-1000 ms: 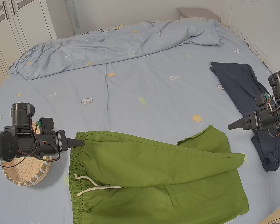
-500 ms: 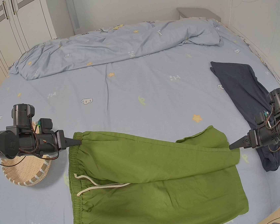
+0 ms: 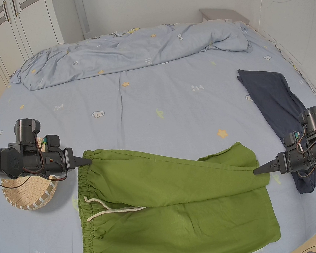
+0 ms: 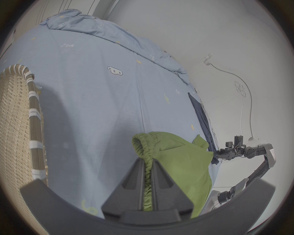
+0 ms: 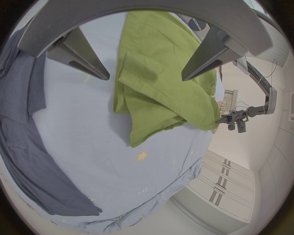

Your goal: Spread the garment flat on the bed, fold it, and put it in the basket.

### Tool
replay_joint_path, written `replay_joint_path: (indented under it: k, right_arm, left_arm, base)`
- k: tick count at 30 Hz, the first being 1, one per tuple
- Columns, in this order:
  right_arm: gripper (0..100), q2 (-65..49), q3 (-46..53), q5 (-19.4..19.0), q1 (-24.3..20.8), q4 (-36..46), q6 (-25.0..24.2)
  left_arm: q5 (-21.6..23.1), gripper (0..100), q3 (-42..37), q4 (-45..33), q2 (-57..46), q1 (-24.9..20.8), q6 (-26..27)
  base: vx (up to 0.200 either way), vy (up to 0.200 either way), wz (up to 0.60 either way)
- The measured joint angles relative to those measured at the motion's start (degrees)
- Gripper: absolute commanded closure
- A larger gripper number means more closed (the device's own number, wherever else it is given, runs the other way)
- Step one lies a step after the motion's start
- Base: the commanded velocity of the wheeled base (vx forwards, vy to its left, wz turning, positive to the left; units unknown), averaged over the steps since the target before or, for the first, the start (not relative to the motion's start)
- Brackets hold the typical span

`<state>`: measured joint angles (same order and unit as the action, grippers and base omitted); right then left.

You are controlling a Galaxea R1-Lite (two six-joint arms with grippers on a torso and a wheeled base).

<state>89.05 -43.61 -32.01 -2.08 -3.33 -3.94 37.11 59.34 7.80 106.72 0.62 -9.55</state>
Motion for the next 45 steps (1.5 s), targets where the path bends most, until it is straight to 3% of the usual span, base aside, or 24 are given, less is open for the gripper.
replay_joint_path:
  k: [4, 5, 26, 30, 38, 45]
  right_arm:
    - [0, 0.41, 0.37, -0.04, -0.34, -0.04, -0.05]
    - [100, 0.44, 0.44, -0.06, -0.41, -0.01, -0.02]
    - [100, -1.43, 0.28, 0.11, -0.66, 0.62, -0.62]
    - [100, -6.67, -0.41, 0.21, -3.04, 4.01, -2.68]
    - [100, -18.96, -5.92, 0.29, -8.85, 18.9, -4.77]
    - [100, -25.51, -9.81, 0.32, -12.41, 24.48, -5.06]
  left_arm:
    - [-0.02, 100, 0.02, 0.0, 0.12, 0.0, 0.0]
    - [-0.02, 100, 0.02, 0.0, 0.17, -0.02, 0.0]
    - [0.04, 100, 0.24, 0.0, 0.54, -0.02, -0.09]
    - [0.09, 100, 0.24, 0.0, 0.56, -0.05, -0.09]
    - [0.15, 100, 0.18, 0.0, 0.59, -0.16, -0.06]
    - [0.15, 100, 0.16, -0.01, 0.59, -0.21, -0.05]
  base:
    - [0.0, 0.0, 0.0]
    - [0.0, 0.0, 0.0]
    - [0.0, 0.0, 0.0]
    - [0.0, 0.0, 0.0]
    - [0.0, 0.0, 0.0]
    - [0.0, 0.0, 0.0]
